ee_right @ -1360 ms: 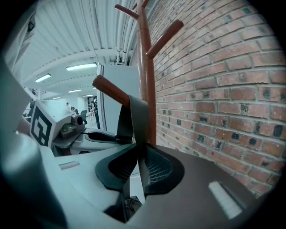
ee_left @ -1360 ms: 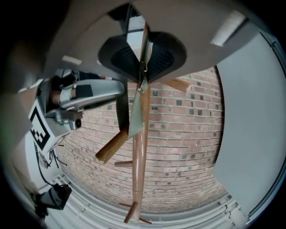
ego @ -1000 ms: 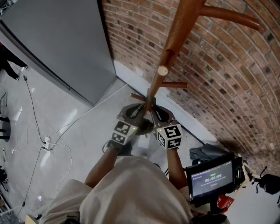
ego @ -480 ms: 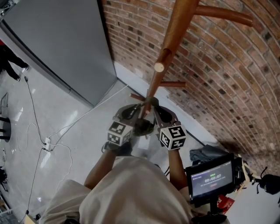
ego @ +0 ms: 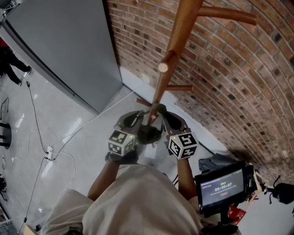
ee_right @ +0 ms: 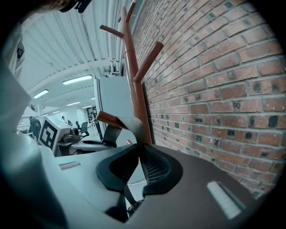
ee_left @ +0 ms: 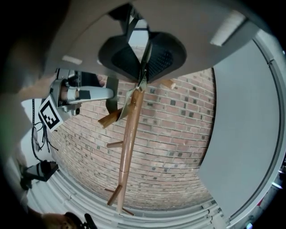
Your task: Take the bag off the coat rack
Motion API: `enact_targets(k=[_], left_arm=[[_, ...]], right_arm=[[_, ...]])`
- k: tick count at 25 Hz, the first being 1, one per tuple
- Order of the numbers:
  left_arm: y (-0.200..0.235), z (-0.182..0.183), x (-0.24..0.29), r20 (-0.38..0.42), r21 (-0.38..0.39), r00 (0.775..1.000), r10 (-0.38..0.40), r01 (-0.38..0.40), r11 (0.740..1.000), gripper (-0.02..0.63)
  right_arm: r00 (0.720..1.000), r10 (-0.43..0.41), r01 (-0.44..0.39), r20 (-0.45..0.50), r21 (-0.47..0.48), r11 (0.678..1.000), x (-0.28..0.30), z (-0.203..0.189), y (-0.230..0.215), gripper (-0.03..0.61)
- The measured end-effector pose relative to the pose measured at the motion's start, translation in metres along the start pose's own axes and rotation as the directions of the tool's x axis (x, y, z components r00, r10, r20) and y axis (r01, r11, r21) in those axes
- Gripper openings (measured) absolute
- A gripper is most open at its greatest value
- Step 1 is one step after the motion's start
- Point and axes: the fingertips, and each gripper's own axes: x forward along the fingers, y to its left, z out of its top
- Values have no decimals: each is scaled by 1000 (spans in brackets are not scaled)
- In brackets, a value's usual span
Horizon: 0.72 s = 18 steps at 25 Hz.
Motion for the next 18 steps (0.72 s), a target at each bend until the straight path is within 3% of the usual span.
enact_targets(k=[13,18], left_arm=[[-17,33,-19,64,2,998,-11,11,1000,44],[-21,57,-31,117,-3,993,-10,11,1000,44]], right_arm=[[999,29,-29,21,-6,1000,-18,18,11,8],[996,45,-43,77,-26,999,-31,42,17,8]])
